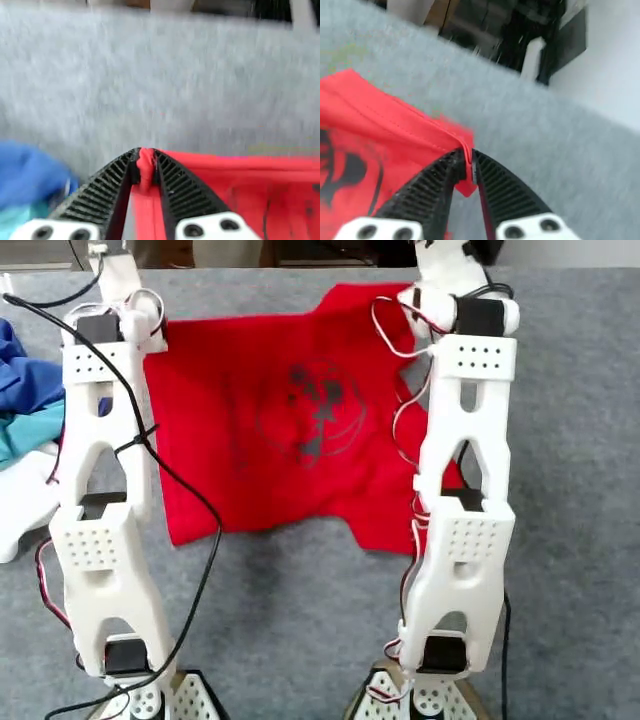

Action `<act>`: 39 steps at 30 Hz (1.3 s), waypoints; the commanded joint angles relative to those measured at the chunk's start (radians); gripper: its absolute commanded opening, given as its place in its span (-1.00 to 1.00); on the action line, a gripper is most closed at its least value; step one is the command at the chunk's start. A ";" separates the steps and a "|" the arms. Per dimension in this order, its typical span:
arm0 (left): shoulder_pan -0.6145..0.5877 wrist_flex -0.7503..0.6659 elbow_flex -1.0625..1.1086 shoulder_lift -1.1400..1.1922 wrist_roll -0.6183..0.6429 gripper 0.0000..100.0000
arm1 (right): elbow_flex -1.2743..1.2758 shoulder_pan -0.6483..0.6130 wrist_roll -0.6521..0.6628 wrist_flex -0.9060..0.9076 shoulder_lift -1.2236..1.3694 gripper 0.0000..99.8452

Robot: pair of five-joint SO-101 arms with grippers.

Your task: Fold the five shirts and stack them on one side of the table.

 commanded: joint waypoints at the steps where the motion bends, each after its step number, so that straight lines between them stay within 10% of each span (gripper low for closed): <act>1: 0.028 0.180 -0.089 -0.015 0.005 -0.96 | -0.062 -0.010 0.025 0.098 -0.013 -0.99; 14: 0.123 0.543 -0.127 -0.015 -0.063 -0.96 | -0.294 0.038 0.071 0.382 -0.005 -0.99; 39: 0.083 0.582 0.215 -0.131 -0.112 -0.96 | -0.177 0.076 0.094 0.491 0.002 -0.99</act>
